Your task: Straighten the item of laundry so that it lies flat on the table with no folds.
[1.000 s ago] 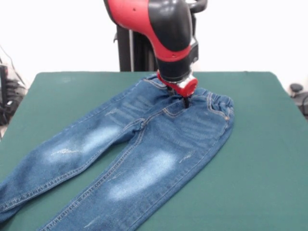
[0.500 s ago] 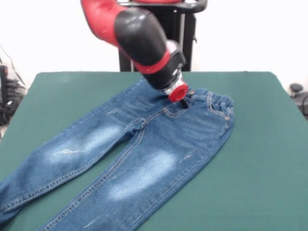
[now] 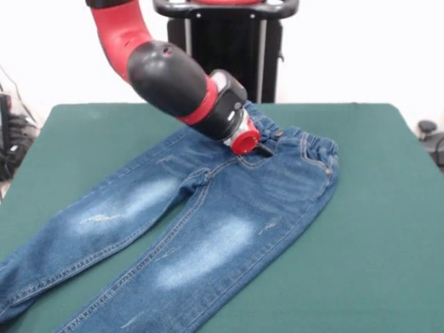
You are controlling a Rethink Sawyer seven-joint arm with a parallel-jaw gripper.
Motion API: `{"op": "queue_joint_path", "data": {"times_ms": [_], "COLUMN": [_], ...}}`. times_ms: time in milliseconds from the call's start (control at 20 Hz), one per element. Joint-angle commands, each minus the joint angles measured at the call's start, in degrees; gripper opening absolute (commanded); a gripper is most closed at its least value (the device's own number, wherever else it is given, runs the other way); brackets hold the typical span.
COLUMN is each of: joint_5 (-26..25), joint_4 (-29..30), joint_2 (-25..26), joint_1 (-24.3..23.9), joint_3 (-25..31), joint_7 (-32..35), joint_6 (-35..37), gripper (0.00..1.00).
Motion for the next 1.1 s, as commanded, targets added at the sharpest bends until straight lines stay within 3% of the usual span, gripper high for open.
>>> {"op": "queue_joint_path", "data": {"times_ms": [50, 600, 1100], "joint_5": [2.7, 4.4, 2.8], "joint_4": [-4.5, -8.0, -5.2], "joint_2": [10.2, 20.5, 20.8], "joint_1": [2.0, -5.0, -7.1], "joint_3": [13.9, 20.9, 24.1], "joint_7": [0.0, -3.2, -0.4], "joint_6": [-0.1, 14.8, 6.8], "gripper": [1.00, 1.00, 1.00]}}
